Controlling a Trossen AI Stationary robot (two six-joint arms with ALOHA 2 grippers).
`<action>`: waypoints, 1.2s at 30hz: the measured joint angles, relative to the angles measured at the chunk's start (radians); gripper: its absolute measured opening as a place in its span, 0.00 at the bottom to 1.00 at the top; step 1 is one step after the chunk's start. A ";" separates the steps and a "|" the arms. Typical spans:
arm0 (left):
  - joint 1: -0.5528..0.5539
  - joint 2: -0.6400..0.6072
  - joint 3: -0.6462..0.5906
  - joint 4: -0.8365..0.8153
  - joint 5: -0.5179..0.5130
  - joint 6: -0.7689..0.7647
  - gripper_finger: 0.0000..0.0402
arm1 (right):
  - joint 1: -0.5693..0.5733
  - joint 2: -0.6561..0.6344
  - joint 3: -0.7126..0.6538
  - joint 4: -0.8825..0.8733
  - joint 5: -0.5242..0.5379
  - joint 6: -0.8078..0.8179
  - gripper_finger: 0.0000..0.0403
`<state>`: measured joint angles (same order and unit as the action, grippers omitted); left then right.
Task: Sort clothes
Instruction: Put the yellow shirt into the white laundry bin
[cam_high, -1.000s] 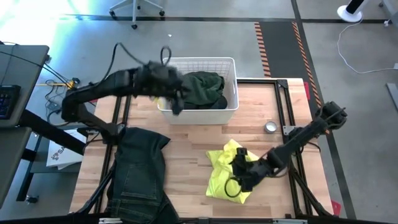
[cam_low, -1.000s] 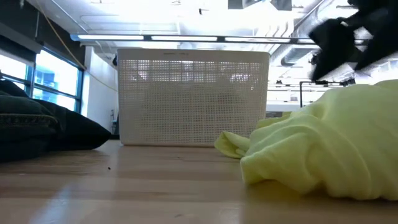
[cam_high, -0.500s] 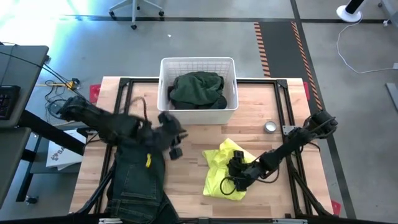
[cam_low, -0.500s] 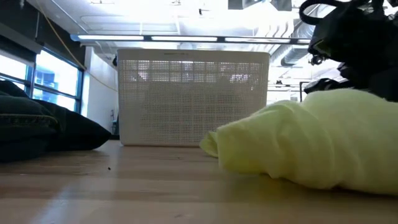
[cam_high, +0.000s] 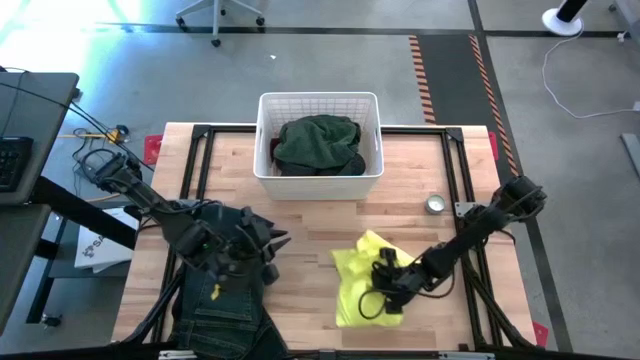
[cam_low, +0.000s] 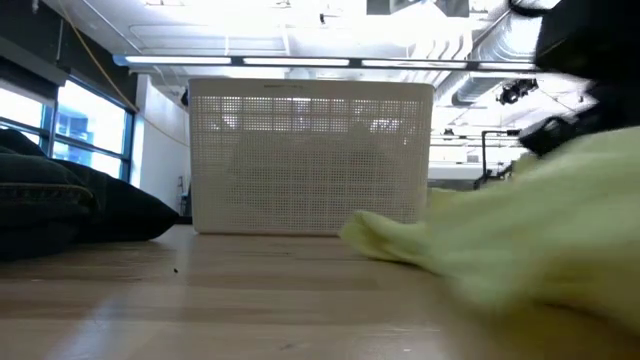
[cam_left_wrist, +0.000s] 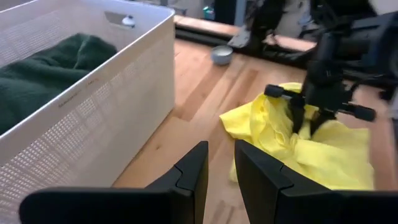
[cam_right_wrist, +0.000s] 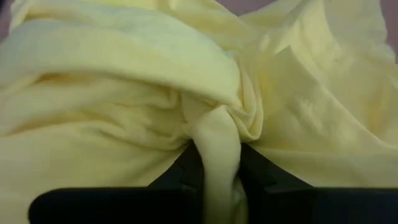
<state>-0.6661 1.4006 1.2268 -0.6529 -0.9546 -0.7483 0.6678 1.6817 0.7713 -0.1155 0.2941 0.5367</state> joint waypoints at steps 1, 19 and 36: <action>-0.008 -0.011 0.001 0.000 0.000 0.001 0.19 | 0.002 -0.030 0.012 -0.033 -0.016 -0.014 0.10; -0.266 -0.129 0.001 0.023 -0.206 0.059 0.19 | -0.230 -0.237 0.785 -0.192 0.351 -0.599 0.10; -0.359 -0.109 -0.003 0.009 -0.332 0.019 0.19 | -0.897 0.068 1.150 -0.431 0.298 -0.307 0.10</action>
<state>-1.0252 1.2919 1.2236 -0.6438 -1.2865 -0.7293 -0.2295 1.7496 1.9212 -0.5461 0.5922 0.2301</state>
